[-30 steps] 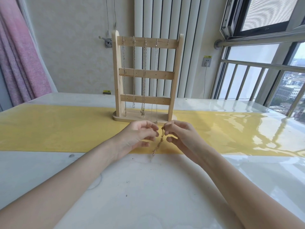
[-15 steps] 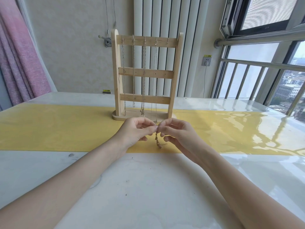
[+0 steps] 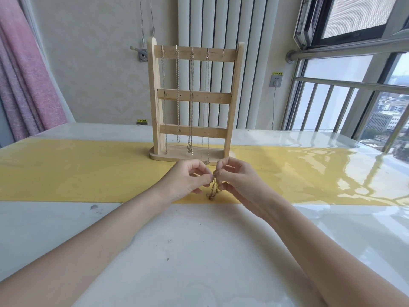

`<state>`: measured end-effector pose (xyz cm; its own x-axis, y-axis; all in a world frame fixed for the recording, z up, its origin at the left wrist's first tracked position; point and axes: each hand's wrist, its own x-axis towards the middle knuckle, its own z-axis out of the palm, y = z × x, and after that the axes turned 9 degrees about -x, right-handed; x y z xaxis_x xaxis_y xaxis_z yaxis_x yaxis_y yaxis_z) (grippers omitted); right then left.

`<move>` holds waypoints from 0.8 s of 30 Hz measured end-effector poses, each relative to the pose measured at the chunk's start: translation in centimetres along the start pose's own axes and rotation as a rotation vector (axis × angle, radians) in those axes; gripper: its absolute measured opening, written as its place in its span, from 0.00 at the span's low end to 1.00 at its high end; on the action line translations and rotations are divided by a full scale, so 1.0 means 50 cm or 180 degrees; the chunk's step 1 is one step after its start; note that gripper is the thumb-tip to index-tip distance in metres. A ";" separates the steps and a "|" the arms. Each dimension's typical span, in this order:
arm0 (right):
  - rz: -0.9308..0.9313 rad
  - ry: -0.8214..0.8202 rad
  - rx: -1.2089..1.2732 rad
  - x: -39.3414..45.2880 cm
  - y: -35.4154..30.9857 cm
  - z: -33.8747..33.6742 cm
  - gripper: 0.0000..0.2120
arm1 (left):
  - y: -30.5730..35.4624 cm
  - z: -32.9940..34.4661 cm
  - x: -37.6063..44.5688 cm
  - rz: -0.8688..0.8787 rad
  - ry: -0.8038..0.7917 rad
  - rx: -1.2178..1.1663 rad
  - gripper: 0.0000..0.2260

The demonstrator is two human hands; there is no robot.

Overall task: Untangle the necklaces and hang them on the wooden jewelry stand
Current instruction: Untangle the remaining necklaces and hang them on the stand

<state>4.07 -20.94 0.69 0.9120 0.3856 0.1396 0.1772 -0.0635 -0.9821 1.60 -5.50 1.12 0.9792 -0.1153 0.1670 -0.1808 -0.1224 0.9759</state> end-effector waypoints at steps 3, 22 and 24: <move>-0.0044 -0.0020 -0.0009 0.000 0.002 -0.003 0.11 | 0.001 -0.002 -0.001 0.0019 0.0022 -0.0160 0.05; -0.0089 0.0262 -0.1175 -0.001 0.000 0.004 0.09 | -0.012 -0.005 0.004 0.0432 0.0320 0.0426 0.09; -0.0106 0.0187 -0.1035 -0.003 -0.002 0.004 0.09 | -0.009 -0.006 0.005 0.0410 0.0334 0.0216 0.09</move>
<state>3.87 -20.82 0.72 0.9218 0.3394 0.1873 0.3074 -0.3459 -0.8865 1.97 -5.19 0.77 0.9511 -0.0313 0.3073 -0.3078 -0.1800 0.9343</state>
